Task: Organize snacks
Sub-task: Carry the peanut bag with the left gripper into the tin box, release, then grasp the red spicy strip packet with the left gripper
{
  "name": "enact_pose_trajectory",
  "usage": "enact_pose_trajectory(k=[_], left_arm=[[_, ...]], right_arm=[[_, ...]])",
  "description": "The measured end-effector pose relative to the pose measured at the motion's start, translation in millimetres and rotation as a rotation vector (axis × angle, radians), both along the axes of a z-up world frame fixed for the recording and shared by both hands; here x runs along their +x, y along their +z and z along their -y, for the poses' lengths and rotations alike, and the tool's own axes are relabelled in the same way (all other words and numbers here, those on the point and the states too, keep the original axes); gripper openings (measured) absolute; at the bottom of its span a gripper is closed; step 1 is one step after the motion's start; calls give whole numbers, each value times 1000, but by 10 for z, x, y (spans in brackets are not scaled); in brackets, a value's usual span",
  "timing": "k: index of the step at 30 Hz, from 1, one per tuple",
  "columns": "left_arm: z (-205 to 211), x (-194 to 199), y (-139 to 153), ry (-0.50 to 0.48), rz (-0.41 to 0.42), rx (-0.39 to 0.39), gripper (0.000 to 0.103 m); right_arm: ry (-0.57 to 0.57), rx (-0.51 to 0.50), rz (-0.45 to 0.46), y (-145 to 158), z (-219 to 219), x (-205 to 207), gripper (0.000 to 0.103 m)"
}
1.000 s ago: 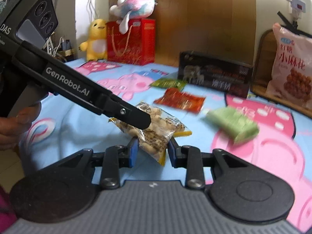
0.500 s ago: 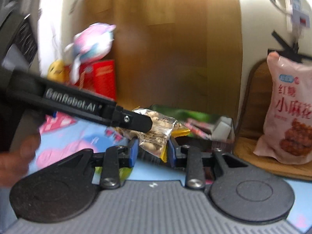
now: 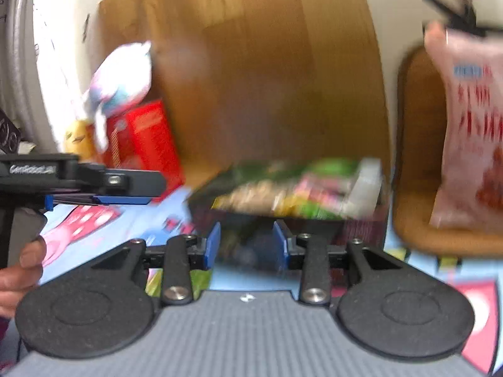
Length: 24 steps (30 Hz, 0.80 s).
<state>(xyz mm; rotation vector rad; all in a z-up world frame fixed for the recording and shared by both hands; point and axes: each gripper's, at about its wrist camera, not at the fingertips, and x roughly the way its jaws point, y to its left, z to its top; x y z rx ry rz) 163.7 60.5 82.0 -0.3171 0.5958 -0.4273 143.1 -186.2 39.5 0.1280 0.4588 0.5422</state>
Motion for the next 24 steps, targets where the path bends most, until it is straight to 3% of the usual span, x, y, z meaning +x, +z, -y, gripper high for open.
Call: enact_pose_trajectory(k=[6,7,8,11,17,22,24], left_arm=[[-131,-275,-500,-8,-213,-72,66],[-98,-299,-577,-9,-239,-64,63],[-47,-307,-650,-10,-270,-52,53],[86,-506,-699,-37,-255,-29,49],[147,-918,-671,-80,-248,-26,42],[151,-1240,-705,-84,-235,-10,27],[159,-1357,-724,-79,-216,-10,25]], right_arm=[[29,-51,-175,-332,-71,-71,39],[27,-68,-213,-387,-100,-58,36],[27,-51,-231,-424,-113,-85,31],[85,-34,-248,-423,-190,-301,16],[107,-2,-205,-473,-170,-920,17],[113,95,-200,-569,-13,-1161,19],[96,125,-209,-566,17,-1172,22]])
